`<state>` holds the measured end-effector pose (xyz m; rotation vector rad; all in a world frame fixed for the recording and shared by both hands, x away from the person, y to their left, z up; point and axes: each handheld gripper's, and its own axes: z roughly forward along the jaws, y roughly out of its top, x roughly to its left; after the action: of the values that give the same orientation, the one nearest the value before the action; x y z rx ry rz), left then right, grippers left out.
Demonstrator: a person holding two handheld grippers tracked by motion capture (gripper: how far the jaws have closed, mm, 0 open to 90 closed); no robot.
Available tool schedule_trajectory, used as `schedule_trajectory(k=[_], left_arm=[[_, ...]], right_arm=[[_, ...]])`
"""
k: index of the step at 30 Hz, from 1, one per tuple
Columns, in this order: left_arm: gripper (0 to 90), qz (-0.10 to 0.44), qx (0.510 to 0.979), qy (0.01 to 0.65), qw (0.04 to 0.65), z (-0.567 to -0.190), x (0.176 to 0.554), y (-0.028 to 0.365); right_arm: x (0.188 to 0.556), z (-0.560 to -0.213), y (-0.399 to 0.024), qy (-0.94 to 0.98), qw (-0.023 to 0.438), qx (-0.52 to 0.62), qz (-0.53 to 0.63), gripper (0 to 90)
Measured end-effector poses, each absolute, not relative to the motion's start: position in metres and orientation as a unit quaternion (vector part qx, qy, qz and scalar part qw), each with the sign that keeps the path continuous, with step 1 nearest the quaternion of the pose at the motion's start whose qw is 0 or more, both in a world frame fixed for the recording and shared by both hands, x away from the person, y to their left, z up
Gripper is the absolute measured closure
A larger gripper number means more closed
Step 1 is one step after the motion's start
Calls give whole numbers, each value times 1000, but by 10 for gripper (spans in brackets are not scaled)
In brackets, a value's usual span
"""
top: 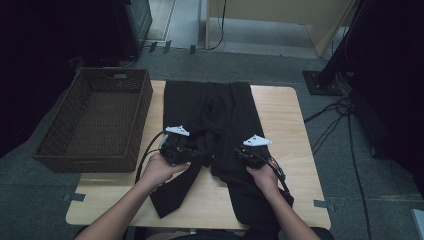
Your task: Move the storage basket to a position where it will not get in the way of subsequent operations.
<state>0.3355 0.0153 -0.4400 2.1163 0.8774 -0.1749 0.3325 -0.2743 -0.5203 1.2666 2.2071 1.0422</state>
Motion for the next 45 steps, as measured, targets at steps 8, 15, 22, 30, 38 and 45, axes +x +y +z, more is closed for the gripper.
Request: schedule_trajectory(k=[8, 15, 22, 30, 38, 45], left_arm=[[588, -31, 815, 421, 397, -454, 359, 53], [597, 22, 806, 442, 393, -465, 372, 60], [599, 27, 817, 445, 367, -497, 392, 39], [587, 51, 821, 442, 357, -503, 386, 33], [595, 62, 823, 437, 357, -504, 382, 35], [633, 107, 827, 437, 336, -504, 383, 49]], right_arm=[[333, -519, -274, 788, 191, 453, 369, 726], [333, -511, -273, 781, 178, 455, 389, 704], [337, -497, -267, 776, 162, 449, 413, 645], [327, -471, -235, 775, 111, 405, 472, 502], [331, -473, -189, 792, 62, 382, 472, 482], [329, -465, -201, 808, 60, 372, 452, 872]])
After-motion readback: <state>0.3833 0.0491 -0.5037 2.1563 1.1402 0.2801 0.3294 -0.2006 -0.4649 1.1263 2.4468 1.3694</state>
